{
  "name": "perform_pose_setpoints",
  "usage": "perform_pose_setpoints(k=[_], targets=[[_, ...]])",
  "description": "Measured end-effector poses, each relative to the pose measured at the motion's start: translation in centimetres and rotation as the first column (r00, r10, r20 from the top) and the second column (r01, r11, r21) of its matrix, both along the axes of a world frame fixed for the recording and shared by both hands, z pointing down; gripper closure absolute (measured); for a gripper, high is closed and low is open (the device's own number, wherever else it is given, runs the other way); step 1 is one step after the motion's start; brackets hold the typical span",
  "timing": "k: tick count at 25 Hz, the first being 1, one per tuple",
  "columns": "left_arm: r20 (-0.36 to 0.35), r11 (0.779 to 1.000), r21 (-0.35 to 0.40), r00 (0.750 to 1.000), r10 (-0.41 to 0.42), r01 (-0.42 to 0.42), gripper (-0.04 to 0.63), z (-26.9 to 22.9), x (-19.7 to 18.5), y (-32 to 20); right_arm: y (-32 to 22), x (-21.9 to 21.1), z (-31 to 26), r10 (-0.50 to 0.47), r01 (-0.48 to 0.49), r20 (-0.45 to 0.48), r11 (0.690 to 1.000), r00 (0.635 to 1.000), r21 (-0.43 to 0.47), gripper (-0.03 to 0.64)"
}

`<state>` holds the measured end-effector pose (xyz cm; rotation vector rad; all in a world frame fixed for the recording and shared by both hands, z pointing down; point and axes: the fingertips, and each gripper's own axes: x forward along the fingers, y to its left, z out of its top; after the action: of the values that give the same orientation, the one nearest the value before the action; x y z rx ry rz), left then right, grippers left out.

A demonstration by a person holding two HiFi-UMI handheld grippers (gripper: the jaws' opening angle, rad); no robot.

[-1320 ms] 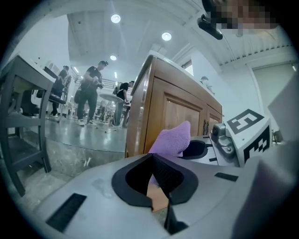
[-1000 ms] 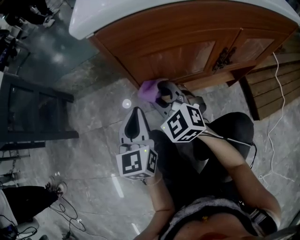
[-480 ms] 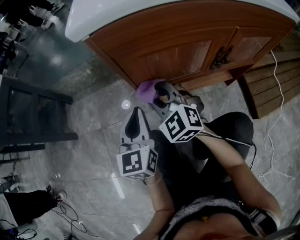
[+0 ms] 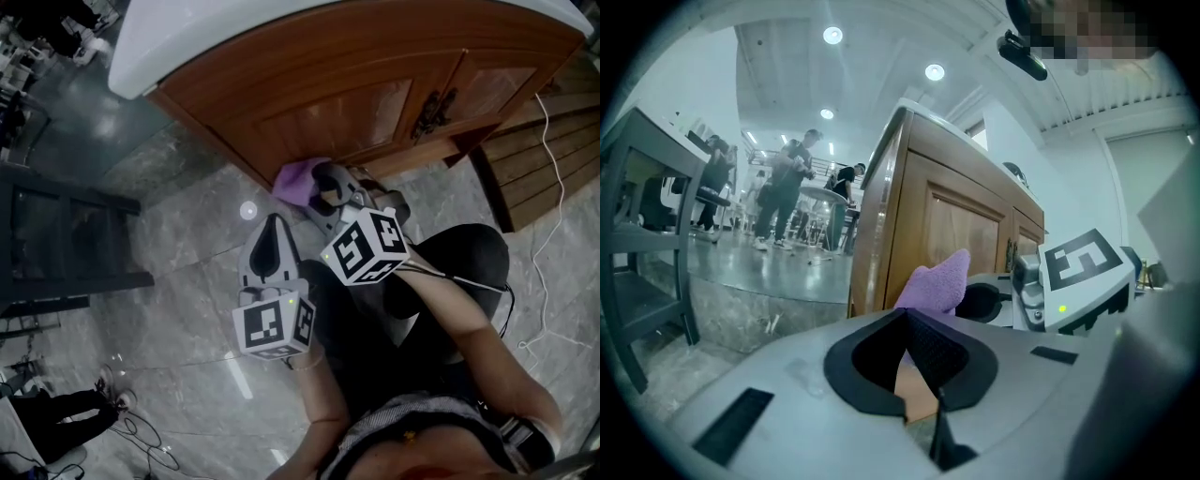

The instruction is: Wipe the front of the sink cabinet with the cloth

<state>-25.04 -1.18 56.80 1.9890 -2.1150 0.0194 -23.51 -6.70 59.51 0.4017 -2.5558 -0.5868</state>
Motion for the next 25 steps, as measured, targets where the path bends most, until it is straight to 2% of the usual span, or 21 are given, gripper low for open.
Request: perform_pose_setpoints(k=[3, 12, 25], targets=[[-0.002, 1.000, -0.001, 1.000, 0.015, -0.015, 0.595, 0.2, 0.4, -0.5, -0.9, 1.0, 0.2, 0.033, -0.033, -0.014, 0.999, 0.999, 0.017, 0.457], [-0.017, 0.997, -0.008, 0.996, 0.082, -0.082, 0.595, 0.8, 2.6, -2.4, -3.1, 4.4, 0.3, 0.115, -0.115, 0.001, 0.993, 0.993, -0.030, 0.457], [-0.025, 0.985, -0.011, 0.985, 0.172, -0.172, 0.595, 1.4, 5.8, -4.7, -6.0, 9.7, 0.6, 0.232, -0.233, -0.018, 0.972, 0.972, -0.017, 0.457]])
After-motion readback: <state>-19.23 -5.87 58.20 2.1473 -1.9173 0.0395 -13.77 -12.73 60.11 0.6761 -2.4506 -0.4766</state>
